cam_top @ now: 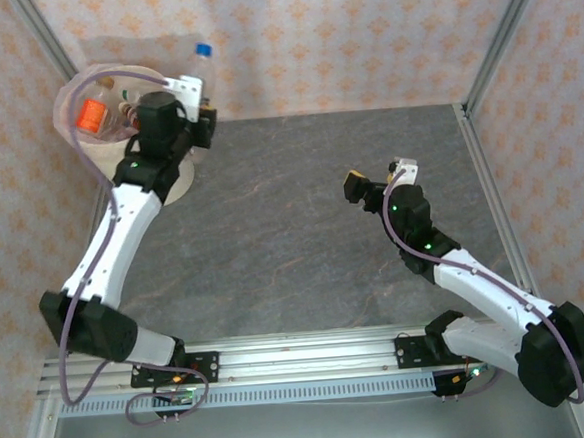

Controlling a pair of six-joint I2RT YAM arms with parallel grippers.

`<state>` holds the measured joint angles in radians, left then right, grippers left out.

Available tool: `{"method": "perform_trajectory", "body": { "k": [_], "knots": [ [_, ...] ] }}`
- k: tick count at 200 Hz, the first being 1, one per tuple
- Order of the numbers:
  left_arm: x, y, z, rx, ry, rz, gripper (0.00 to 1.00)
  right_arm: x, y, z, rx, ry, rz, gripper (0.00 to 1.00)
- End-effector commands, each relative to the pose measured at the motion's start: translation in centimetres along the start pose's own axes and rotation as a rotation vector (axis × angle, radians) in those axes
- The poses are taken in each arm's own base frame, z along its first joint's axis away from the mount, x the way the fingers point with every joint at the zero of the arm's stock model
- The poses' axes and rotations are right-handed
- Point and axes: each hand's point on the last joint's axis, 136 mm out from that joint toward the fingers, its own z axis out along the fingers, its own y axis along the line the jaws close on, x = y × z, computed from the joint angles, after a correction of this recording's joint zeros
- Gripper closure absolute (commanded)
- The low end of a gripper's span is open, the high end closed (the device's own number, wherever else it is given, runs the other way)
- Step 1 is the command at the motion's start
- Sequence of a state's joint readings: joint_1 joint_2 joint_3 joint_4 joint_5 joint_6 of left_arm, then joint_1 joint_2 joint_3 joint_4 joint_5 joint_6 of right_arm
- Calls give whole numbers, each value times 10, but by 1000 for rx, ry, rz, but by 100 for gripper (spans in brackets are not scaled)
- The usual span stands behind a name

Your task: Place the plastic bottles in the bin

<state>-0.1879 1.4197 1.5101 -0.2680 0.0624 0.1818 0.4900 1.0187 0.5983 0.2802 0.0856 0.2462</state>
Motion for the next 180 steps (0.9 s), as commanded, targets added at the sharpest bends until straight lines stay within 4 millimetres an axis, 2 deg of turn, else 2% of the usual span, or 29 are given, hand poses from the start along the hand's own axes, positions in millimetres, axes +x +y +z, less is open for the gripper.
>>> {"method": "perform_trajectory", "body": {
  "k": [1,17,28,87,132,180],
  "knots": [
    [-50,61,-22,-208,-157,-64,61,1,2,4,-17,-9,4,1],
    [-60,98,-22,-293,-142,-75,61,3,4,5,-27,-4,10,1],
    [-58,118,-18,-342,-104,-56,61,4,4,5,-30,-1,13,1],
    [-44,178,-4,-450,38,145,61,6,4,6,-31,5,15,1],
    [-8,180,38,-309,213,283,62,9,4,7,-35,18,28,1],
    [8,188,63,-306,265,282,57,11,3,8,-26,20,28,1]
  ]
}}
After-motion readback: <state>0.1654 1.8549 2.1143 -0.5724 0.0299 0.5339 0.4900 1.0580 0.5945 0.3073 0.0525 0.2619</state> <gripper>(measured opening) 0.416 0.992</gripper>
